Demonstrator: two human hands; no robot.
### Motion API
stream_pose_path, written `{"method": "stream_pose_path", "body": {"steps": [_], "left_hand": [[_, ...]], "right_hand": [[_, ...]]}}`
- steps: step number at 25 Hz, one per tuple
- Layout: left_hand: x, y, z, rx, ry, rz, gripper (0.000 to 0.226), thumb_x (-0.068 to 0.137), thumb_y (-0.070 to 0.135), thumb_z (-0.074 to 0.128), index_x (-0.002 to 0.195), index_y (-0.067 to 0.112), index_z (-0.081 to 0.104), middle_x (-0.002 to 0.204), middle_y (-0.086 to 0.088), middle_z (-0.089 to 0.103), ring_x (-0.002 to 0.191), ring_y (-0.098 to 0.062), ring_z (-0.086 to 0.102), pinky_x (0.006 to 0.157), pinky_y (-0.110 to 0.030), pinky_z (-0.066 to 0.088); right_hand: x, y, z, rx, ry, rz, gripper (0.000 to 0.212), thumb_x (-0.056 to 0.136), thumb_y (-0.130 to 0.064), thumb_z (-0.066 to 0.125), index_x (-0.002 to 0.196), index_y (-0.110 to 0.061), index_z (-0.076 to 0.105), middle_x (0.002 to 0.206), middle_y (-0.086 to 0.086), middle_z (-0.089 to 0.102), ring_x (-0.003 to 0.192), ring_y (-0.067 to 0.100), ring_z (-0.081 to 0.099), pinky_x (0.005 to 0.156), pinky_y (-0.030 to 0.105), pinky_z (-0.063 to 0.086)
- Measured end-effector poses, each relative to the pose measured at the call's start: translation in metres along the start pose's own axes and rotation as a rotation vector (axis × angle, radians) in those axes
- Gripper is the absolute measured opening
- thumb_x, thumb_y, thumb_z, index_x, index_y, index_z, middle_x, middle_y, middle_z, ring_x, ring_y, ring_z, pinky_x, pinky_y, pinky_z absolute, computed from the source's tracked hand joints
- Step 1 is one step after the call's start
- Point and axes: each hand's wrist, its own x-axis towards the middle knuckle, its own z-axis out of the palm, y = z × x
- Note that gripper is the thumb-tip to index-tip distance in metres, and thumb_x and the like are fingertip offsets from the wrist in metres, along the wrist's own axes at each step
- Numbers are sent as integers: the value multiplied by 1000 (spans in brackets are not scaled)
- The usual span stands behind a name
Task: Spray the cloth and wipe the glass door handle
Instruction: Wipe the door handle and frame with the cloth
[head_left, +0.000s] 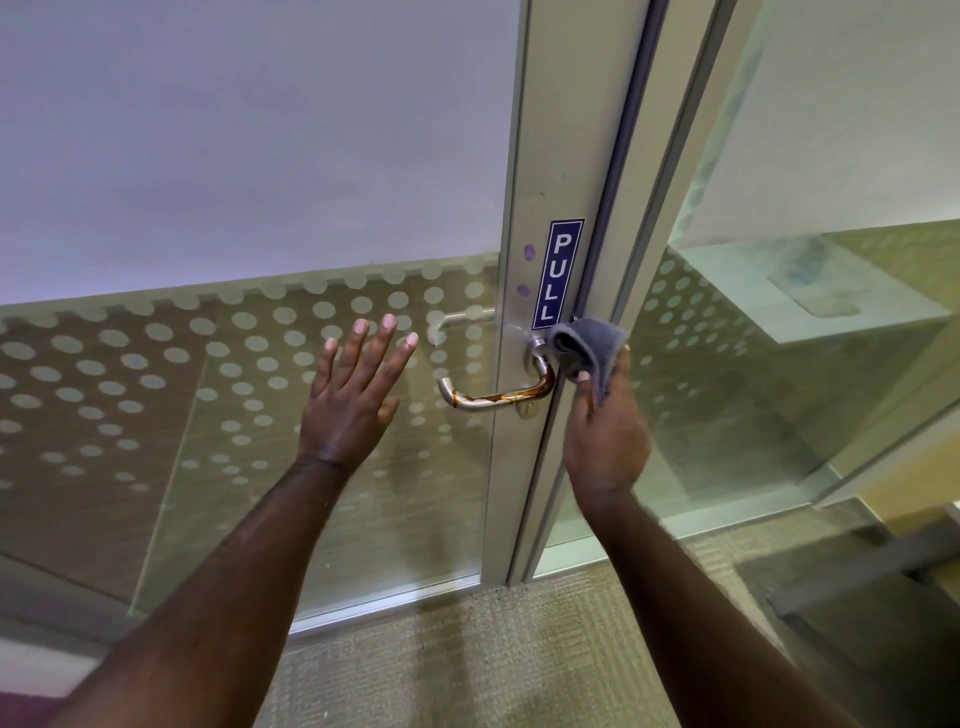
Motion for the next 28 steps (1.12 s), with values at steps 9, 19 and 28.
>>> {"method": "stream_pose_path", "body": {"steps": [9, 19, 28], "left_hand": [[-1, -5, 5, 11, 13, 23, 107, 79, 28, 76, 154, 32, 0, 162, 9, -15, 149, -16, -10, 120, -38, -3], [-1, -10, 5, 9, 22, 49, 105, 81, 31, 74, 154, 32, -1, 162, 9, -16, 149, -15, -12, 120, -37, -3], [-2, -9, 7, 24, 30, 43, 103, 80, 30, 75, 154, 30, 4, 162, 9, -14, 149, -16, -10, 120, -38, -3]], "right_hand": [[9, 18, 23, 201, -383, -285, 71, 88, -60, 46, 147, -26, 28, 150, 0, 39, 138, 22, 36, 106, 49, 40], [33, 36, 19, -228, -469, -790, 72, 92, -54, 41, 149, -14, 23, 159, 4, 21, 148, 20, 8, 119, 44, 16], [31, 43, 24, -145, -449, -744, 65, 91, -44, 46, 146, -11, 34, 153, 6, 36, 144, 21, 21, 116, 43, 25]]}}
